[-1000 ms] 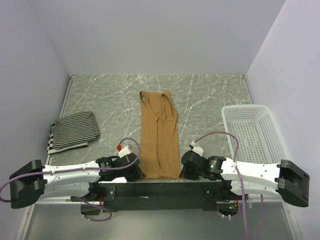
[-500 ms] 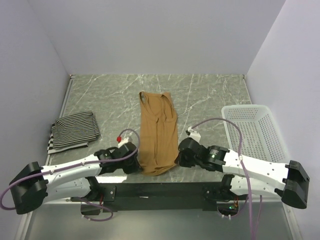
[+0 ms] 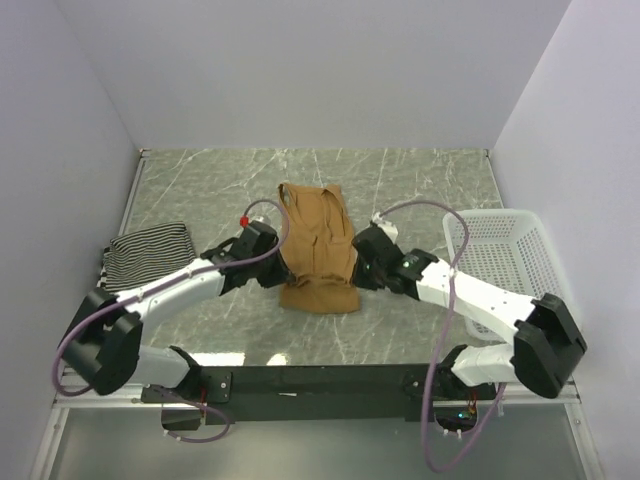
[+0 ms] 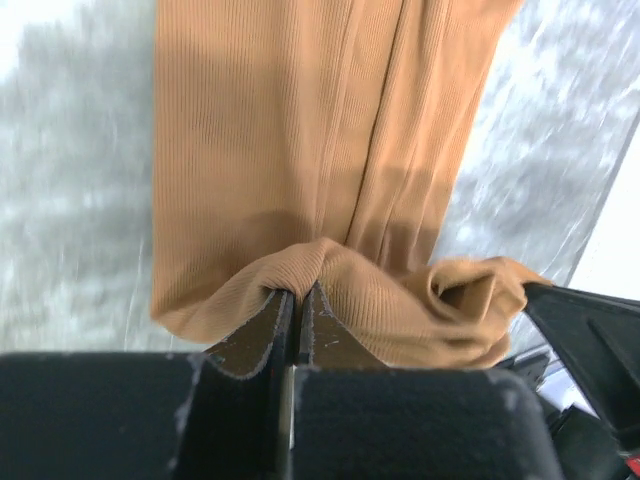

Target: Fold and stack the tank tops

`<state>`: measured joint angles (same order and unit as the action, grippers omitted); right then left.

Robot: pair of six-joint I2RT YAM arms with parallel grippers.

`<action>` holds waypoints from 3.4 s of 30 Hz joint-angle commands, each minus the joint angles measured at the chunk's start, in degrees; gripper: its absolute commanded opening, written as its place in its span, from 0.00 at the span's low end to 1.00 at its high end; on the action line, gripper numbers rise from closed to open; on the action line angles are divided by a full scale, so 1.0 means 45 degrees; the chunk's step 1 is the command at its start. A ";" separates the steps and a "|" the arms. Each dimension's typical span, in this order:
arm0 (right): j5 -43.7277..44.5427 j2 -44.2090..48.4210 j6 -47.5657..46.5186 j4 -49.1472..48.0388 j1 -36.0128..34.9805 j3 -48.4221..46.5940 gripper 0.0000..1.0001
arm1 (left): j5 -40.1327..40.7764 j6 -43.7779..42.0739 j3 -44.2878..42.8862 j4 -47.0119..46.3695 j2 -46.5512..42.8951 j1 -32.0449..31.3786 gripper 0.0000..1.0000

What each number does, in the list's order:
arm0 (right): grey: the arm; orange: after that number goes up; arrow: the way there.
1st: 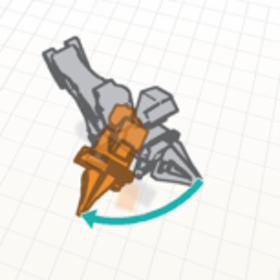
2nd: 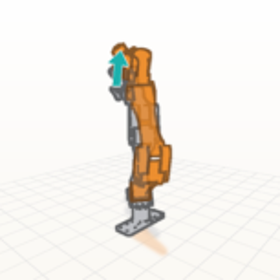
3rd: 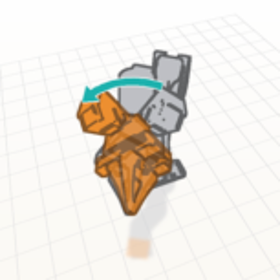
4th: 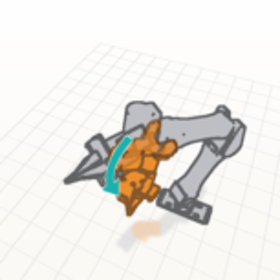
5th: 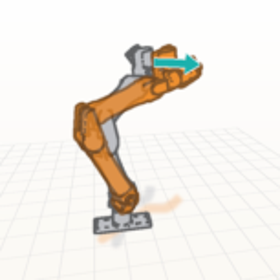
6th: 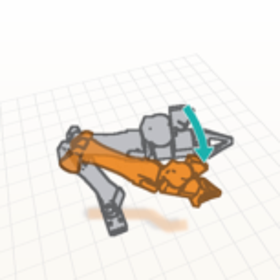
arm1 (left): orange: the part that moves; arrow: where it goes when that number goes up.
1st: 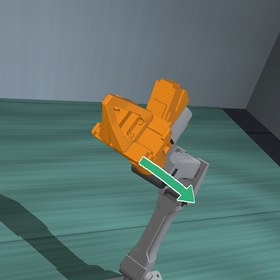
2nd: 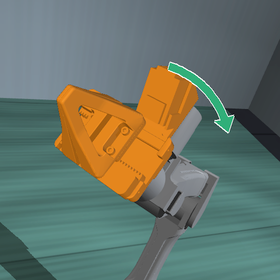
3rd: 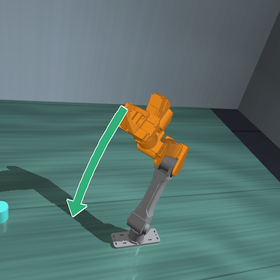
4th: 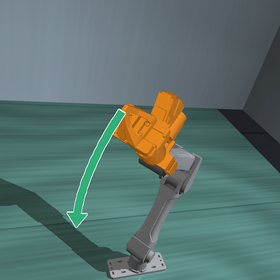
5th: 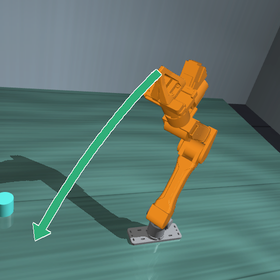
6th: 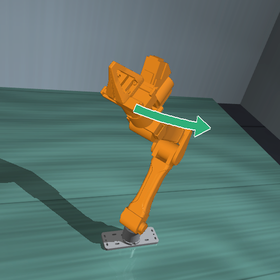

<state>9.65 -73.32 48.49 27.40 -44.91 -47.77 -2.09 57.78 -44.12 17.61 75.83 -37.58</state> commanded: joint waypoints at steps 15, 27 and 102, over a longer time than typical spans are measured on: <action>-0.2007 -0.6066 -0.2513 -0.1459 0.3435 -0.5419 0.09 | -0.3109 -0.1297 -0.4004 -0.2622 0.5783 0.3429 0.09; -0.1560 -0.6405 -0.2748 -0.1187 0.3944 -0.5732 0.46 | -0.3601 -0.1179 -0.3478 -0.4128 0.5495 0.4308 0.66; -0.1247 -0.1480 0.2115 -0.6050 0.1034 0.3896 0.46 | 0.0425 0.1848 0.5332 -0.5924 -0.0291 0.0735 0.43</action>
<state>0.84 -79.13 56.95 2.57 -39.99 -31.33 -0.73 66.50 -20.25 -10.15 72.64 -34.48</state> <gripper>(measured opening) 0.469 0.439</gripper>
